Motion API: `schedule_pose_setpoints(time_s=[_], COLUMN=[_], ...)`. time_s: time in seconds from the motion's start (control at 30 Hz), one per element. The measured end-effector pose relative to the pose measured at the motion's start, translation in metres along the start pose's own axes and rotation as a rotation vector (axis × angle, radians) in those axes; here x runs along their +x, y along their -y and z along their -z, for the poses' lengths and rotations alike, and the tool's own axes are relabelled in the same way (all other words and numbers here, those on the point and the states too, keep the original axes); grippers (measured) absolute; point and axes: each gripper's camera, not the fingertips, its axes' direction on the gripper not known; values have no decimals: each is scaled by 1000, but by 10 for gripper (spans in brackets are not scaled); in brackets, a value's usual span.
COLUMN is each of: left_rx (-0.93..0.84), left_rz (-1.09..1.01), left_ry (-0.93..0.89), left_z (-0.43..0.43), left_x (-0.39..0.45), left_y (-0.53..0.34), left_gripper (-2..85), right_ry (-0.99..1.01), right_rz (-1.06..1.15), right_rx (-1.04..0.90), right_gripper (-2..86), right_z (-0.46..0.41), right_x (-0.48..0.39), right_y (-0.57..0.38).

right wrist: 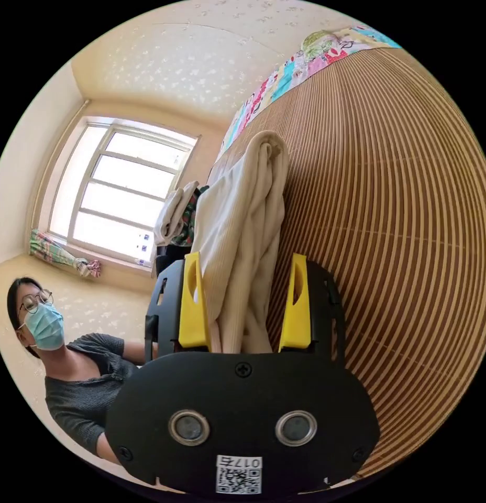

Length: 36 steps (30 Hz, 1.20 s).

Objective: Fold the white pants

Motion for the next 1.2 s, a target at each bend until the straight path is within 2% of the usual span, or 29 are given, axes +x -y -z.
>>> schedule_pose_setpoints(time_s=[0.1,0.23,0.3,0.33,0.5,0.6,0.67,0.8,0.93,1.03,1.1,1.17,1.2], left_rx=[-19,-162,-155,-153,-91,31,118,236,314,323,350,297,284], left_rz=[37,121,102,73,-84,-191,-318,-452,-495,-239,-167,-81,-82], left_ry=[45,-190,-236,-232,-172,-134,-42,127,344,415,484,618,634], left_z=[-7,-21,-3,12,96,173,243,338,408,434,436,415,408], left_x=[4,-17,-15,-6,54,100,148,202,205,142,106,68,62], left_y=[-10,-23,-37,-47,-64,-54,-40,-10,33,49,37,13,6], left_gripper=[203,144,131,127,125,124,124,129,136,135,120,112,112], right_ry=[141,291,315,335,707,812,820,733,670,489,182,-43,-10], right_rz=[-41,-44,28,49,166,303,422,674,751,551,388,294,296], right_rx=[-35,-67,-39,-27,49,55,52,123,145,40,-81,-188,-174], right_gripper=[181,153,137,136,134,132,131,125,126,134,137,140,144], right_z=[0,-6,-6,-6,-36,-51,-59,-84,-137,-209,-270,-312,-321], right_x=[21,29,8,2,-48,-107,-155,-262,-311,-300,-277,-257,-248], right_y=[-9,-35,-59,-65,-61,-22,6,68,123,157,158,148,137])
